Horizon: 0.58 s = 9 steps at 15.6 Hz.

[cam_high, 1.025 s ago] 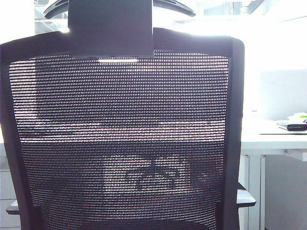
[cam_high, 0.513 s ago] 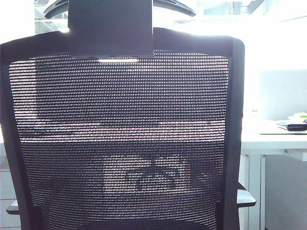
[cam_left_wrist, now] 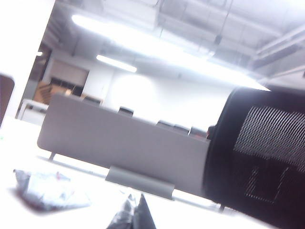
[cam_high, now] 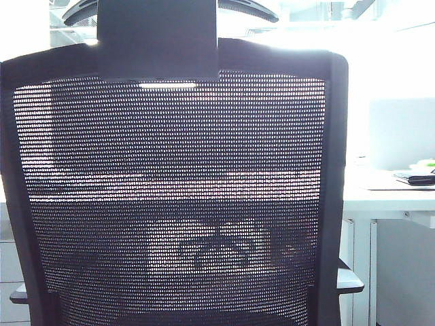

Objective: Push the black chair under the table.

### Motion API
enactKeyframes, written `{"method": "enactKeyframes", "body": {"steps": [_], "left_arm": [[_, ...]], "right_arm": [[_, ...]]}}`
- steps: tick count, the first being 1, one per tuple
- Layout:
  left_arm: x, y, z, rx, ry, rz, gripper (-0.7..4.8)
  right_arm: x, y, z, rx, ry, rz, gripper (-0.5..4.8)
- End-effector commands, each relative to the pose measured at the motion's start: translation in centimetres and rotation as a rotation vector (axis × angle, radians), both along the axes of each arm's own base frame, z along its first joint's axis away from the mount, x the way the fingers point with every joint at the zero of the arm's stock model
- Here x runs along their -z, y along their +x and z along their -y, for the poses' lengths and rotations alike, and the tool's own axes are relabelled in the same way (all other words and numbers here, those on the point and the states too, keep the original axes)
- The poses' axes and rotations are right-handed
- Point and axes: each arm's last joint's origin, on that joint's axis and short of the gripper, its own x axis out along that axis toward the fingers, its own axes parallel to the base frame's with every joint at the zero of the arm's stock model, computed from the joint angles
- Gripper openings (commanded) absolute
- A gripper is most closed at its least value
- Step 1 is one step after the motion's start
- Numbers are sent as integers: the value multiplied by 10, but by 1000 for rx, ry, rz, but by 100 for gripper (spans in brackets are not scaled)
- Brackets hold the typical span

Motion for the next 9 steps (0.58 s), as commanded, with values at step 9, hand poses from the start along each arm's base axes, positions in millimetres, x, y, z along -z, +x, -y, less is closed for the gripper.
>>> {"method": "enactKeyframes", "body": {"steps": [9], "left_arm": [[-67, 34, 11, 398, 45, -196, -6]], "right_arm": [[-89, 55, -50, -471, 45, -198, -9]]}}
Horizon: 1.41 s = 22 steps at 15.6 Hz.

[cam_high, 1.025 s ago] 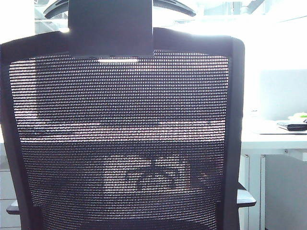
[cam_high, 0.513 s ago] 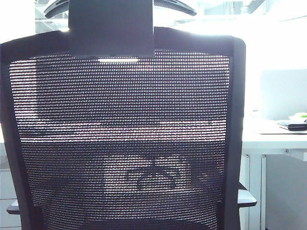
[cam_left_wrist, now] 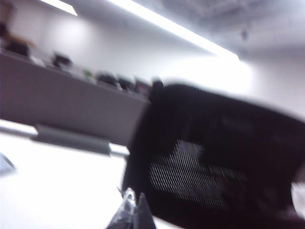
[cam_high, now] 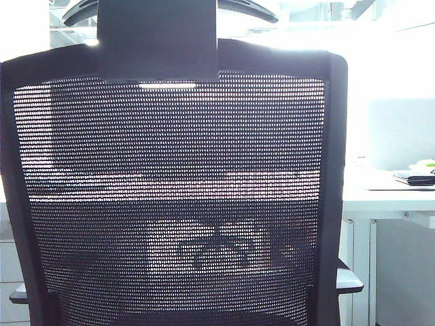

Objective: Push the black chair under the table.

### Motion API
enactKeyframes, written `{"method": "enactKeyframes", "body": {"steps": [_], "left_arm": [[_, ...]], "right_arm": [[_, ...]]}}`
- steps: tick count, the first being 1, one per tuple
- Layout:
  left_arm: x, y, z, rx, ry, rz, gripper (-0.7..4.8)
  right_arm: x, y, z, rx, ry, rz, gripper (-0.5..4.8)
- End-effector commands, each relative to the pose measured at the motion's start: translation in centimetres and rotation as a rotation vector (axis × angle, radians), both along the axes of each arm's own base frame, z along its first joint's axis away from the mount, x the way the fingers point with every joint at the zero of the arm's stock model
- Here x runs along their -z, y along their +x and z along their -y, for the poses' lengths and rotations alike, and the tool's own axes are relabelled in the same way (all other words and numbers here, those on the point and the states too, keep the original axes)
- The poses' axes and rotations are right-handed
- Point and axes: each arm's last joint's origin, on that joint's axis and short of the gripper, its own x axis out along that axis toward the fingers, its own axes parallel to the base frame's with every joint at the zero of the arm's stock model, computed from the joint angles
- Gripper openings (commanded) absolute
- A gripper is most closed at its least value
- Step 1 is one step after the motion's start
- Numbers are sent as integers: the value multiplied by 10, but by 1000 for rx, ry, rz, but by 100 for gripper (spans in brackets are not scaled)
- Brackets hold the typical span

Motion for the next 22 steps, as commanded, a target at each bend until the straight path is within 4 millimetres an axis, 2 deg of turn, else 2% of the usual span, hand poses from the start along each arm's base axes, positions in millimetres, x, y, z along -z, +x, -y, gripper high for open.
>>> {"method": "enactKeyframes", "body": {"steps": [1, 5, 8, 13, 16, 19, 22], "left_arm": [[6, 7, 3, 82, 25, -74, -6], [34, 31, 3, 84, 21, -345, -6], [48, 49, 3, 92, 17, -467, -6], [71, 55, 4, 127, 15, -582, -6], [82, 55, 2, 80, 35, -604, -6], [79, 56, 2, 62, 61, -555, -6], [79, 59, 2, 57, 64, -545, -6]], "right_arm": [[1, 1, -34, -88, -7, -26, -9], [27, 3, -98, -165, -160, -125, -9], [40, 16, -116, -186, -144, -188, -9], [56, 21, -117, -172, -181, -251, -9], [69, 21, -114, -151, -186, -290, -9], [89, 31, -98, -70, -193, -354, -9], [86, 40, -89, -85, -152, -333, -9]]}}
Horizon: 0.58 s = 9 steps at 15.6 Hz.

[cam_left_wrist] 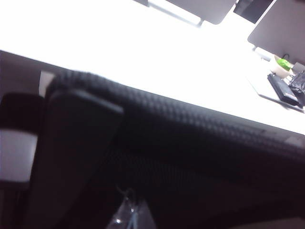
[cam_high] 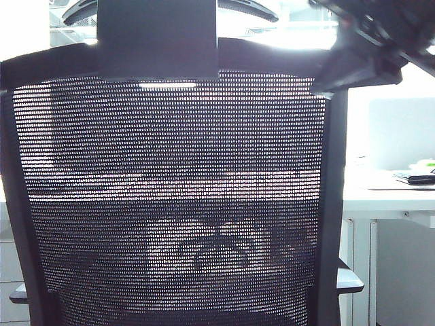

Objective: Push the black chair under the table.

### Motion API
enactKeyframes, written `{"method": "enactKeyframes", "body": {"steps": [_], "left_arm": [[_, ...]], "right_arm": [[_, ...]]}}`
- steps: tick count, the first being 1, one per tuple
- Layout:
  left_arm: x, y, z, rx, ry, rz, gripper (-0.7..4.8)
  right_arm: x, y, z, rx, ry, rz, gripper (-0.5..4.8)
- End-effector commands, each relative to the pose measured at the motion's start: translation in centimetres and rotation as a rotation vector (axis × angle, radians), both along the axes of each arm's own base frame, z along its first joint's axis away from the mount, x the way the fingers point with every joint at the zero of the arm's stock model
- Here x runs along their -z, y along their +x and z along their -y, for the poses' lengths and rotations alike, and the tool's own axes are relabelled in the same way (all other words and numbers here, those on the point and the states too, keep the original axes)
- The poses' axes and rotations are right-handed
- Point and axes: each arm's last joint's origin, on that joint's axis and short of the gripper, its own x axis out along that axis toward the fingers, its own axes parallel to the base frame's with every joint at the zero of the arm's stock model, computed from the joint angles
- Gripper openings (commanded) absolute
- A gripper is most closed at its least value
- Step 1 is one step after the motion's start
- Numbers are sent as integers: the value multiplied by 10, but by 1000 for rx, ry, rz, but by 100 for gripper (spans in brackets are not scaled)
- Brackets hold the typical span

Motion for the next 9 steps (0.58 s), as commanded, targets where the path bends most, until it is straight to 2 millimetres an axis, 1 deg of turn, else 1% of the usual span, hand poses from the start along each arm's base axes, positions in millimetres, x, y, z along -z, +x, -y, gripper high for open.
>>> {"method": "enactKeyframes", "body": {"steps": [1, 3, 6, 9], "left_arm": [[1, 6, 0, -1, 9, 8, -6], [3, 11, 0, -2, 7, 6, -6], [5, 17, 0, -3, 7, 11, -6], [5, 19, 0, -8, 8, 13, -6]], "right_arm": [[-11, 7, 5, -3, 75, 69, -9], [-7, 12, 4, -6, 68, 54, -9], [1, 23, -3, -12, 74, 58, -9], [5, 33, -6, 0, 88, 79, -9]]}}
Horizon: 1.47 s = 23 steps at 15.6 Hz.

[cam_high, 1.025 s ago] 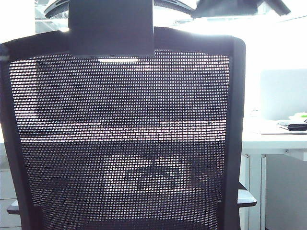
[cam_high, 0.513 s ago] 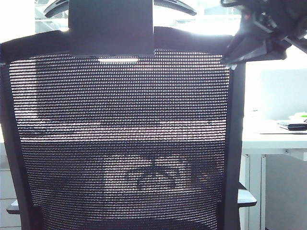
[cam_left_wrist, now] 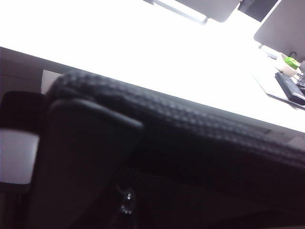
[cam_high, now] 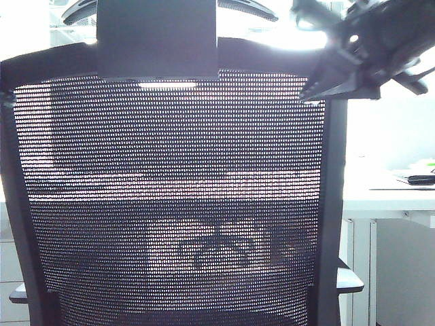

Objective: Push the black chair under the table.

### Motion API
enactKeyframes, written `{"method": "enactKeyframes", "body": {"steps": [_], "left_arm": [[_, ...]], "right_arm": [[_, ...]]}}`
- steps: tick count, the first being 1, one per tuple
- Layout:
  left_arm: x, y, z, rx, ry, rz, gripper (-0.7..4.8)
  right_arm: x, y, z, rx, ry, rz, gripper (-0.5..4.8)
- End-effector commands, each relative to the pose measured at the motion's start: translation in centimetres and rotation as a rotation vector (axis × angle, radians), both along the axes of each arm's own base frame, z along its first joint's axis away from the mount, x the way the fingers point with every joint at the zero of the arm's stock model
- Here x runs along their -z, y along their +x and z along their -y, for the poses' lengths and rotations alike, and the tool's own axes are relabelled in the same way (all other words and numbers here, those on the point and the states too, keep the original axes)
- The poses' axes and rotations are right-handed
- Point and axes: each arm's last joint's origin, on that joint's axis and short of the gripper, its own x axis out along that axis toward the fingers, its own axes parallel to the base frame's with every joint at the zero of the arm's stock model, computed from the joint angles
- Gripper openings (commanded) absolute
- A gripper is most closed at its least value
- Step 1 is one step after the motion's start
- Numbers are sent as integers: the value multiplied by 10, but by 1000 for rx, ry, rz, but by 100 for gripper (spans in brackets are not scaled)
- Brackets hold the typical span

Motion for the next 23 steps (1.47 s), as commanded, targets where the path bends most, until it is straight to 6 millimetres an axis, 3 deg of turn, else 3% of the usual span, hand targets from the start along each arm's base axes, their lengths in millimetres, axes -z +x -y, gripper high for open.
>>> {"method": "enactKeyframes", "body": {"steps": [1, 6, 14, 18, 23], "left_arm": [[-4, 1, 0, -1, 5, 36, -6], [-6, 1, 0, -17, 24, 60, -6], [-9, 7, -1, -40, 25, 116, -6], [-2, 19, -1, -40, 27, 106, -6], [3, 44, -1, -40, 32, 105, -6]], "right_arm": [[-2, 8, 1, 20, 36, 39, -9], [-5, 19, 18, 82, 55, 63, -9], [-7, 21, 22, 104, 60, 83, -9], [-8, 28, 31, 141, 71, 106, -9], [-3, 53, 21, 109, 71, 85, -9]]}}
